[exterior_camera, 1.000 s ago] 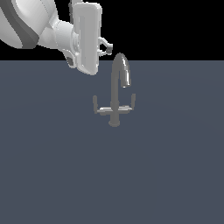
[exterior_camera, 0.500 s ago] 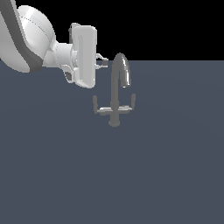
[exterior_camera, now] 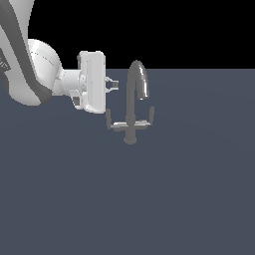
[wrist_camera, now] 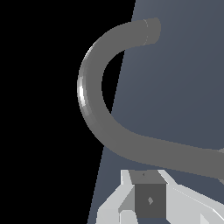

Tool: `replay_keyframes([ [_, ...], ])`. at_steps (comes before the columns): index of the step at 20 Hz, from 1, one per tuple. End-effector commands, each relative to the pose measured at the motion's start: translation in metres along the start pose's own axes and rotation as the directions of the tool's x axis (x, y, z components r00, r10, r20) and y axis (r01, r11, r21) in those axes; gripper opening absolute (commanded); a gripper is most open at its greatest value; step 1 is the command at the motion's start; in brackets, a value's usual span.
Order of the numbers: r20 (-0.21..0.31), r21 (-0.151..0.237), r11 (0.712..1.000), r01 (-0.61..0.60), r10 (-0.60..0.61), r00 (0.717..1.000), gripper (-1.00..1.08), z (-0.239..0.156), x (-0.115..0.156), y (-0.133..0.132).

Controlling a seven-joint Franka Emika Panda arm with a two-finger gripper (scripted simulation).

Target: Turn on the faucet by rotating a designated handle.

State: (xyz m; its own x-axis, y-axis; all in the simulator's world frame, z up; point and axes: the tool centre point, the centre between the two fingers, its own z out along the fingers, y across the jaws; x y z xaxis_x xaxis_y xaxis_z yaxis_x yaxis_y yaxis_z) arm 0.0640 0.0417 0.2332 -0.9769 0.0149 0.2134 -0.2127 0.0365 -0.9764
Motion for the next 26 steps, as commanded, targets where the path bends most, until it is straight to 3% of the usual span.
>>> replay_keyframes([
  [1,0.012,0.026,0.997,0.071,-0.071,0.997,-1.00,-0.004,-0.007,0.011],
  [7,0.025,0.089,0.969,0.232,-0.235,0.972,-1.00,-0.014,-0.020,0.038],
  [15,0.016,0.162,0.898,0.410,-0.418,0.908,-1.00,-0.026,-0.033,0.073],
  [21,0.003,0.194,0.852,0.486,-0.496,0.868,-1.00,-0.031,-0.038,0.089],
  [26,-0.004,0.207,0.831,0.517,-0.527,0.850,-1.00,-0.033,-0.040,0.097],
])
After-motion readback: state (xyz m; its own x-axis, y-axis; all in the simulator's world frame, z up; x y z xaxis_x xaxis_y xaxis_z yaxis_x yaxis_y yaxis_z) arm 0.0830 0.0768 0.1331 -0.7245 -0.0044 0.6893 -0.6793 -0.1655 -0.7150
